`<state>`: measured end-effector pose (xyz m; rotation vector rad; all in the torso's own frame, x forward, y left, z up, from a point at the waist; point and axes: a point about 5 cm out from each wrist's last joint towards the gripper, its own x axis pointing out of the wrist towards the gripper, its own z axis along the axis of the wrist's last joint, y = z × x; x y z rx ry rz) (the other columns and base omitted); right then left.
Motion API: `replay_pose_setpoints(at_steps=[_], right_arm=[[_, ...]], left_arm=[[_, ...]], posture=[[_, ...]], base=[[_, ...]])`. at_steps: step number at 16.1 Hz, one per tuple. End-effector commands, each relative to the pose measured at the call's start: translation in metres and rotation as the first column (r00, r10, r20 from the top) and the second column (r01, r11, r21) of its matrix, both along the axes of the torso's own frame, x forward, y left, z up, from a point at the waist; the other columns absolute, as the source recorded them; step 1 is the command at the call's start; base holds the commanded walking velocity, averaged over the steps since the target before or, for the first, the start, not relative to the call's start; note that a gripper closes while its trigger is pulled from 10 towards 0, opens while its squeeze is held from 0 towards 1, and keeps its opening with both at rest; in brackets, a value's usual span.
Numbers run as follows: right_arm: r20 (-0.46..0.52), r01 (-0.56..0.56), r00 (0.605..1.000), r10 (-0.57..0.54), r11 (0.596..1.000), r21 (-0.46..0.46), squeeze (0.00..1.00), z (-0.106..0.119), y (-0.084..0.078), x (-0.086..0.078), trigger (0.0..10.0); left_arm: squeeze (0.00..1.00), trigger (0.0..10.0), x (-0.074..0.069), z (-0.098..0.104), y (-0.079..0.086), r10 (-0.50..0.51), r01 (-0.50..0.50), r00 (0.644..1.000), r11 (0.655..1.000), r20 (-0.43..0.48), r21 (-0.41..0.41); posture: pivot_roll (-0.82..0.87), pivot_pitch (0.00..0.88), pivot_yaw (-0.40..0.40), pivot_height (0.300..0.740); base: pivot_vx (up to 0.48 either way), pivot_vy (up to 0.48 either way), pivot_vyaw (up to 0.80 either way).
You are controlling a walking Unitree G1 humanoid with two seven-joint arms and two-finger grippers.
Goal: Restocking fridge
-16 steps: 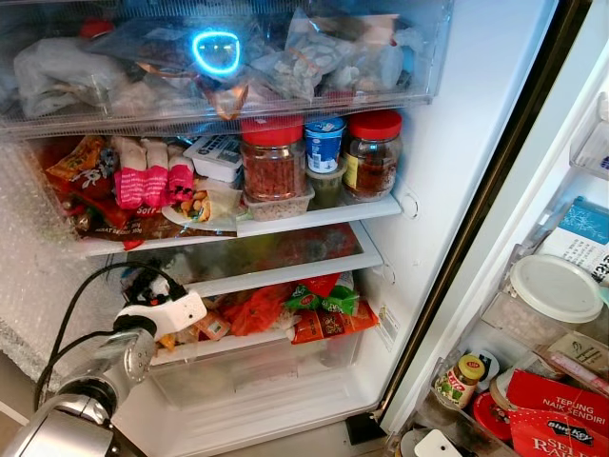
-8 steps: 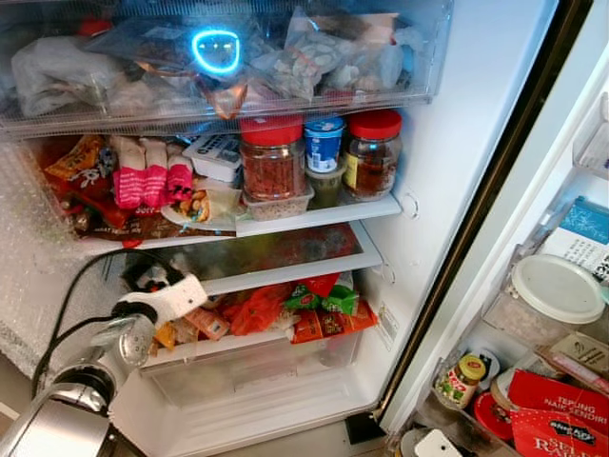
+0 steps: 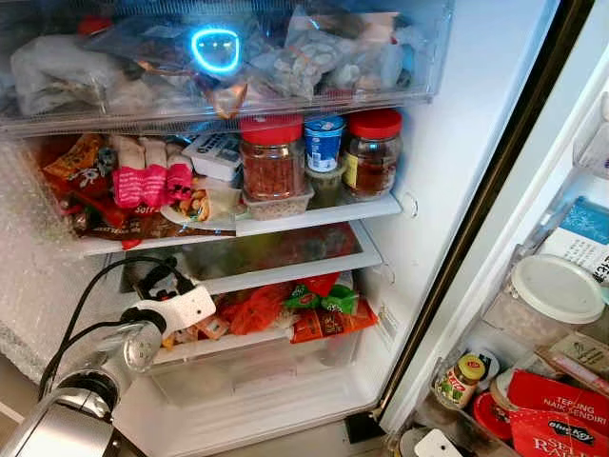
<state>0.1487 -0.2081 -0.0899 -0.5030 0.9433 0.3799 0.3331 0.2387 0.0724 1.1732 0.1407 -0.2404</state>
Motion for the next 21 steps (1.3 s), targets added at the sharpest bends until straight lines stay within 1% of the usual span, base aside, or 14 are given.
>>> replay_pose_setpoints(at_steps=[1,5,8,9,10,11,12,14,15,16,18,19,20,21], right_arm=[[-0.239,-0.002,0.971,-0.006,0.999,-0.033,0.0,-0.021,-0.002,-0.059,10.0],[-0.235,-0.003,0.972,-0.004,1.0,-0.03,0.0,-0.02,-0.002,-0.058,10.0],[-0.232,-0.003,0.973,-0.004,1.0,-0.029,0.0,-0.02,-0.002,-0.057,10.0],[-0.231,-0.001,0.973,-0.006,1.0,-0.028,0.0,-0.02,-0.001,-0.057,10.0],[-0.231,0.0,0.973,-0.007,1.0,-0.028,0.0,-0.02,-0.001,-0.057,10.0],[-0.231,0.001,0.973,-0.007,1.0,-0.028,0.0,-0.02,-0.001,-0.057,10.0],[-0.232,0.003,0.973,-0.009,1.0,-0.027,0.0,-0.021,0.0,-0.057,10.0],[-0.234,0.003,0.972,-0.009,1.0,-0.024,0.0,-0.021,0.0,-0.058,10.0],[-0.235,0.0,0.972,-0.005,1.0,-0.023,0.0,-0.021,0.001,-0.058,10.0],[-0.236,-0.004,0.972,-0.001,1.0,-0.021,0.0,-0.021,0.001,-0.058,10.0],[-0.237,-0.007,0.971,0.001,1.0,-0.021,0.0,-0.021,0.002,-0.058,10.0],[-0.237,-0.006,0.971,0.001,1.0,-0.021,0.0,-0.021,0.003,-0.058,10.0],[-0.237,-0.001,0.972,-0.004,1.0,-0.02,0.0,-0.022,0.003,-0.059,10.0],[-0.236,0.001,0.972,-0.006,1.0,-0.019,0.0,-0.022,0.004,-0.059,10.0]], left_arm=[[0.0,10.0,-0.001,0.001,0.005,0.009,-0.01,1.0,1.0,-0.009,-0.018],[0.0,10.0,0.005,0.016,0.018,0.098,-0.1,0.99,0.995,0.102,0.015],[0.0,10.0,0.001,0.011,0.015,0.123,-0.112,0.989,0.985,0.081,-0.129],[0.0,10.0,-0.005,0.002,0.008,0.116,-0.101,0.992,0.962,0.042,-0.252],[0.0,10.0,-0.013,-0.01,0.001,0.136,-0.127,0.991,0.905,-0.008,-0.405],[0.0,10.0,-0.016,-0.014,0.0,0.145,-0.143,0.989,0.883,-0.029,-0.447],[0.0,10.0,-0.031,-0.035,-0.005,0.2,-0.229,0.973,0.779,-0.114,-0.584],[0.0,10.0,-0.055,-0.063,-0.01,0.246,-0.342,0.94,0.642,-0.238,-0.686],[0.0,10.0,-0.065,-0.075,-0.011,0.27,-0.398,0.917,0.594,-0.292,-0.699],[0.0,10.0,-0.081,-0.09,-0.009,0.313,-0.48,0.877,0.548,-0.364,-0.685],[0.0,10.0,-0.099,-0.105,-0.006,0.343,-0.561,0.828,0.5,-0.444,-0.66],[0.0,10.0,-0.113,-0.117,-0.005,0.355,-0.622,0.782,0.489,-0.512,-0.612],[0.0,10.0,-0.132,-0.131,-0.004,0.368,-0.697,0.713,0.466,-0.597,-0.545],[0.0,10.0,-0.145,-0.14,-0.006,0.367,-0.742,0.663,0.442,-0.653,-0.504]], posture=[[-0.1,0.0,-0.002,0.628],[-0.09,0.0,-0.004,0.628],[-0.09,0.0,-0.002,0.628],[-0.09,0.0,0.0,0.628],[-0.08,0.0,0.007,0.628],[-0.08,0.0,0.007,0.628],[-0.07,0.0,0.012,0.628],[-0.07,0.0,0.015,0.628],[-0.07,0.0,0.015,0.628],[-0.06,0.0,0.017,0.628],[-0.06,0.0,0.021,0.628],[-0.06,0.0,0.024,0.628],[-0.06,0.0,0.025,0.628],[-0.06,0.0,0.026,0.628]], base=[[0.0,0.0,0.0],[0.0,0.0,0.0],[0.0,0.0,0.0],[0.0,0.0,0.0],[0.0,0.0,0.0],[0.0,0.0,0.0],[0.0,0.0,0.0],[0.0,0.0,0.0],[0.0,0.0,0.0],[0.0,0.0,0.0],[0.0,0.0,0.0],[0.0,0.0,0.0],[0.0,0.0,0.0],[0.0,0.0,0.0]])
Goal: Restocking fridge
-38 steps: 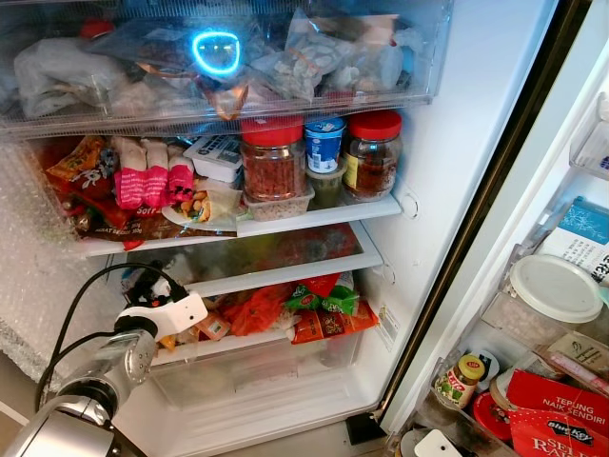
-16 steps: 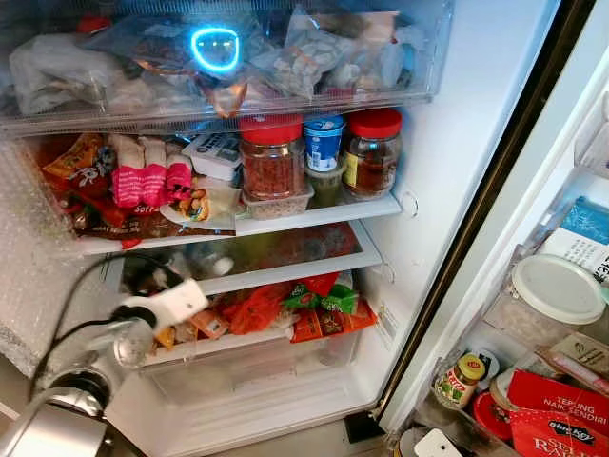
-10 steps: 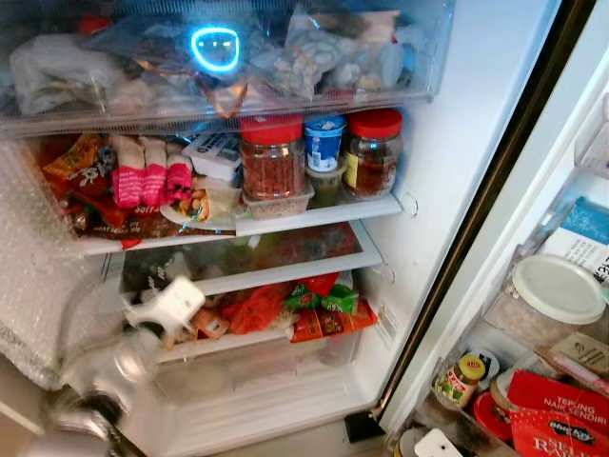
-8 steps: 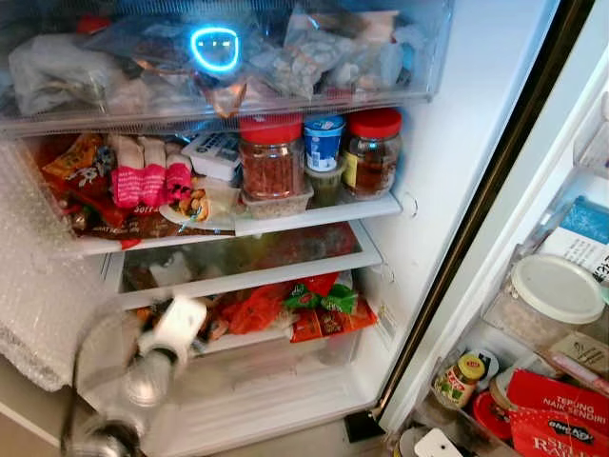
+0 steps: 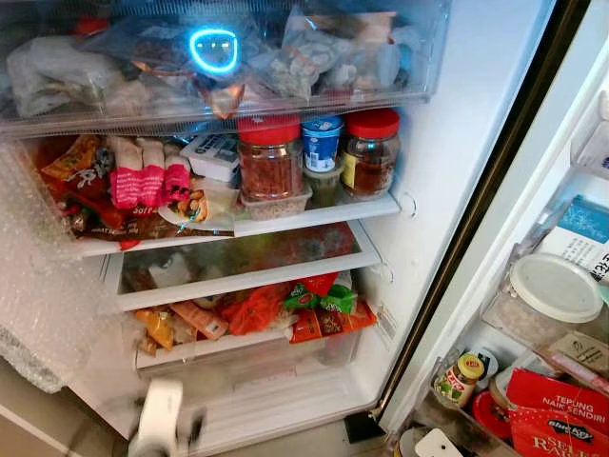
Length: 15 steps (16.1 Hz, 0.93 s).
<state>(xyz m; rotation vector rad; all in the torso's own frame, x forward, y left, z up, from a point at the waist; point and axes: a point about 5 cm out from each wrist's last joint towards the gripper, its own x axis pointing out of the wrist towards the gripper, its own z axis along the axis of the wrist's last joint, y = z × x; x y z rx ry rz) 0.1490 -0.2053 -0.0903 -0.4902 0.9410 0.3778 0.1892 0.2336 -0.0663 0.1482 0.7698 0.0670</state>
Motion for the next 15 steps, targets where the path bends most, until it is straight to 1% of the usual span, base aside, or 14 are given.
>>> replay_pose_setpoints(at_steps=[1,2,3,5,8,10,15], right_arm=[[-0.238,-0.004,0.971,-0.003,1.0,-0.026,0.0,-0.021,0.001,-0.059,10.0],[-0.238,0.001,0.971,-0.007,1.0,-0.024,0.0,-0.021,0.001,-0.059,10.0],[-0.238,0.009,0.971,-0.013,1.0,-0.02,0.0,-0.021,0.001,-0.059,10.0],[-0.239,0.013,0.971,-0.017,1.0,-0.018,0.0,-0.021,0.001,-0.06,10.0],[-0.244,0.013,0.97,-0.017,1.0,-0.018,0.0,-0.021,0.0,-0.061,10.0],[-0.245,0.012,0.969,-0.016,1.0,-0.017,0.0,-0.021,0.0,-0.061,10.0],[-0.239,0.013,0.971,-0.016,1.0,-0.015,0.0,-0.021,0.001,-0.059,10.0]], left_arm=[[0.0,10.0,-0.009,-0.006,-0.002,0.007,-0.008,0.998,1.0,-0.062,-0.015],[0.0,10.0,-0.015,-0.01,-0.003,0.017,-0.019,0.995,1.0,-0.094,-0.019],[0.0,10.0,-0.02,-0.014,-0.004,0.05,-0.054,0.991,0.998,-0.121,-0.028],[0.0,10.0,-0.023,-0.015,-0.004,0.098,-0.104,0.987,0.994,-0.125,-0.045],[0.0,10.0,-0.026,-0.017,-0.004,0.131,-0.138,0.982,0.989,-0.133,-0.047],[0.0,10.0,-0.028,-0.017,-0.002,0.142,-0.149,0.98,0.988,-0.14,-0.043],[0.0,10.0,-0.039,-0.021,0.003,0.167,-0.176,0.97,0.984,-0.174,-0.033]], posture=[[-0.06,0.0,0.026,0.628],[-0.06,0.0,0.024,0.628],[-0.06,0.0,0.022,0.628],[-0.06,0.0,0.02,0.628],[-0.06,0.0,0.018,0.628],[-0.06,0.0,0.016,0.628],[-0.05,0.0,0.018,0.628]], base=[[0.0,0.0,0.0],[0.0,0.0,0.0],[0.0,0.0,0.0],[0.0,0.0,0.0],[0.0,0.0,0.0],[0.0,0.0,0.0],[0.0,0.0,0.0]])
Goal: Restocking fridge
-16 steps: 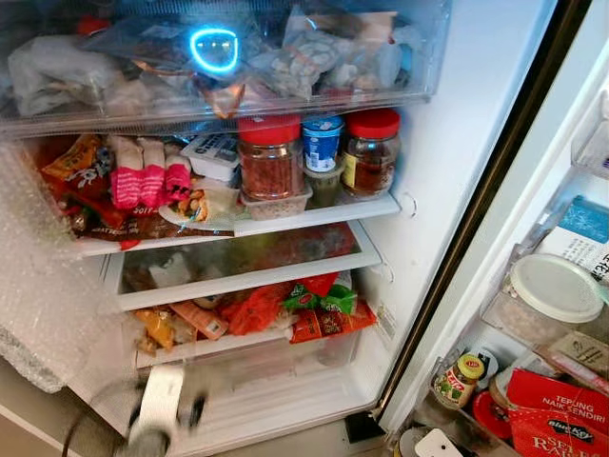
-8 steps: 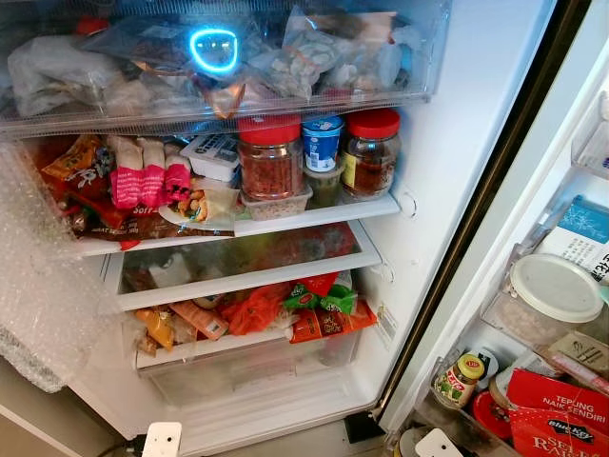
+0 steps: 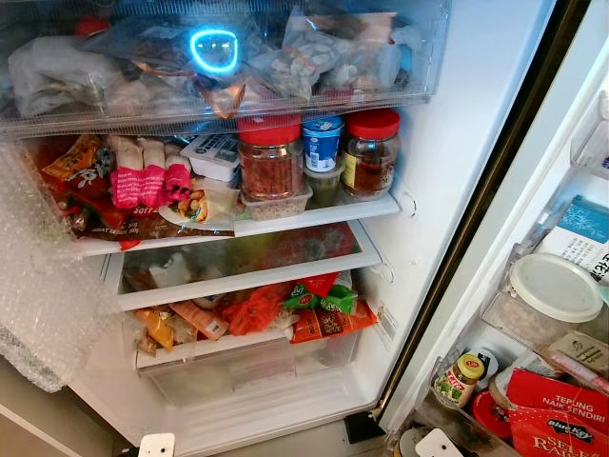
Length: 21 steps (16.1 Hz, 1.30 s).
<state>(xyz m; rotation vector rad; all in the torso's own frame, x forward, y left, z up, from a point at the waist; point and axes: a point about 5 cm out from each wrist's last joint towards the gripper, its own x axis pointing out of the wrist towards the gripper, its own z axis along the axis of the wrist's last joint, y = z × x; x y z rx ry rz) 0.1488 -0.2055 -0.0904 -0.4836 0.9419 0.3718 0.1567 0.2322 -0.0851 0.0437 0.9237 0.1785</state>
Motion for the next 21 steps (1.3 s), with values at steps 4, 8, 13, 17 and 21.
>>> replay_pose_setpoints(at_steps=[4,8,13,17,21], right_arm=[[-0.239,0.003,0.971,-0.006,1.0,-0.012,0.0,-0.021,0.002,-0.058,10.0],[-0.24,0.004,0.971,-0.006,1.0,-0.009,0.0,-0.021,0.003,-0.058,10.0],[-0.241,0.0,0.97,-0.002,1.0,-0.008,0.0,-0.022,0.004,-0.059,10.0],[-0.242,-0.004,0.97,0.002,1.0,-0.008,0.0,-0.022,0.004,-0.059,10.0],[-0.242,-0.007,0.97,0.005,1.0,-0.008,0.0,-0.022,0.005,-0.06,10.0]], left_arm=[[0.0,10.0,-0.018,-0.005,0.012,0.041,-0.04,0.997,0.999,-0.065,0.017],[0.0,10.0,-0.029,-0.008,0.015,0.042,-0.04,0.994,0.999,-0.101,0.027],[0.0,10.0,-0.032,-0.01,0.01,0.036,-0.034,0.992,0.999,-0.122,0.024],[0.0,10.0,-0.039,-0.013,0.01,0.03,-0.026,0.989,0.999,-0.144,0.029],[0.0,10.0,-0.048,-0.015,0.011,0.028,-0.024,0.986,0.999,-0.164,0.031]], posture=[[-0.05,0.0,0.02,0.628],[-0.05,0.0,0.026,0.628],[-0.05,0.0,0.029,0.628],[-0.05,0.0,0.03,0.628],[-0.05,0.0,0.032,0.628]], base=[[0.0,0.0,0.0],[-0.121,0.0,0.0],[-0.25,0.0,0.0],[-0.281,0.0,0.0],[-0.296,0.0,0.0]])
